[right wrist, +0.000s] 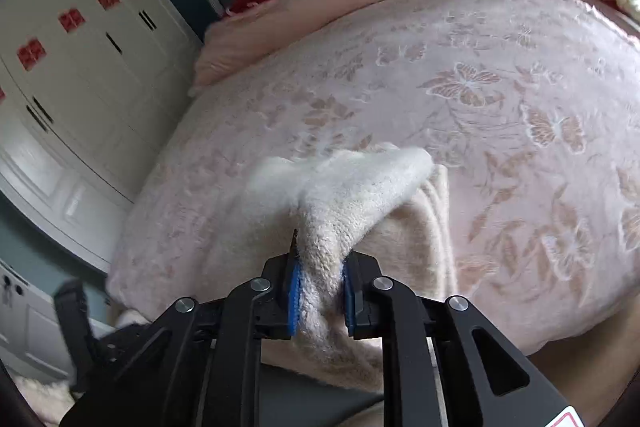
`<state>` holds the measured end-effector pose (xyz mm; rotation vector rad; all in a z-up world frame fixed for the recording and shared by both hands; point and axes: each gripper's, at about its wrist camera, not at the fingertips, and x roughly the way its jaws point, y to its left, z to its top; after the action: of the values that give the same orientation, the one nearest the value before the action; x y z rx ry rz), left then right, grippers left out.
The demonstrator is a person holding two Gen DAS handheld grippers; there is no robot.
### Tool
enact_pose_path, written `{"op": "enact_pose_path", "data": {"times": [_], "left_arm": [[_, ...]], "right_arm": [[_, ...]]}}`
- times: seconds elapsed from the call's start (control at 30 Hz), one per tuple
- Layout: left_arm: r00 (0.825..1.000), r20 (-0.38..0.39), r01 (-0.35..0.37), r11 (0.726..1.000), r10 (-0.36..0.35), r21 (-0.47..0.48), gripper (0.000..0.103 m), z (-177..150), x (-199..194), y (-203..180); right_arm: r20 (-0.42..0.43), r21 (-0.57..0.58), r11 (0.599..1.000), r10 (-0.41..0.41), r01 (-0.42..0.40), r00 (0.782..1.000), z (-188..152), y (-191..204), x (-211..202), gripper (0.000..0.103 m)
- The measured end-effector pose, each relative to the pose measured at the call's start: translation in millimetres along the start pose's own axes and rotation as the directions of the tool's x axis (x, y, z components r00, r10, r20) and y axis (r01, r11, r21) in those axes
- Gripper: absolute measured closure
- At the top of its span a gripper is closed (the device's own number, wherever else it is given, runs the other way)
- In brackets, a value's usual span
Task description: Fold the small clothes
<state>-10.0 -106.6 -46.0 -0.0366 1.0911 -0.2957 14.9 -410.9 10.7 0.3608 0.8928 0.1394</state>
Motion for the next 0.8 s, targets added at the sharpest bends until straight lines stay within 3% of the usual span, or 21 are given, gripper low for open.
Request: {"op": "enact_pose_path", "data": {"times": [0.03,0.07,0.1,0.17,0.23,0.33,0.4,0.5,0.57,0.7,0.77,0.8], "left_arm": [[1.000,-0.007,-0.013,1.000,0.013,0.011,0.036,-1,6,-1],[1.000,-0.010,-0.025,0.999,0.025,0.022,0.036,-2,11,-3],[0.999,-0.016,-0.032,0.999,0.032,0.032,0.035,-2,14,-4],[0.999,-0.027,-0.041,0.998,0.042,0.050,0.035,-3,15,-7],[0.999,0.014,-0.038,0.998,0.037,0.059,0.036,-1,0,-8],[0.997,0.071,0.029,0.999,-0.032,0.043,0.033,11,-22,-11],[0.993,0.106,0.044,0.998,-0.048,0.039,0.030,23,-29,-18],[0.993,0.112,0.019,0.999,-0.022,0.026,0.030,32,-30,-22],[0.992,0.127,-0.005,1.000,0.008,-0.022,0.030,32,-35,-12],[0.991,0.114,-0.057,0.995,0.066,-0.078,0.030,28,-41,13],[0.991,0.102,-0.081,0.992,0.091,-0.097,0.030,26,-40,26],[0.991,0.095,-0.087,0.991,0.097,-0.104,0.030,25,-40,31]], "right_arm": [[-0.061,-0.032,0.997,-0.074,0.072,0.995,-7,-8,20,0.085],[-0.163,-0.046,0.990,-0.139,0.133,0.977,-20,-22,51,0.085],[-0.238,-0.008,0.990,-0.136,0.138,0.962,-34,-37,72,0.084],[-0.180,0.089,0.992,-0.076,0.093,0.981,-37,-45,60,0.083],[-0.128,0.132,0.988,-0.069,0.086,0.989,-28,-41,36,0.075],[-0.031,0.102,0.991,-0.090,0.092,0.996,-11,-22,2,0.072],[-0.005,0.072,0.996,-0.050,0.050,0.999,0,-5,-6,0.072],[-0.034,0.031,0.994,0.108,-0.107,0.994,10,27,1,0.075],[-0.072,-0.034,0.986,0.159,-0.162,0.985,11,58,20,0.077],[-0.213,-0.110,0.974,0.172,-0.199,0.962,-11,100,81,0.079],[-0.314,-0.183,0.975,0.067,-0.129,0.947,-37,108,126,0.082],[-0.291,-0.162,0.974,0.106,-0.158,0.951,-40,109,126,0.082]]}}
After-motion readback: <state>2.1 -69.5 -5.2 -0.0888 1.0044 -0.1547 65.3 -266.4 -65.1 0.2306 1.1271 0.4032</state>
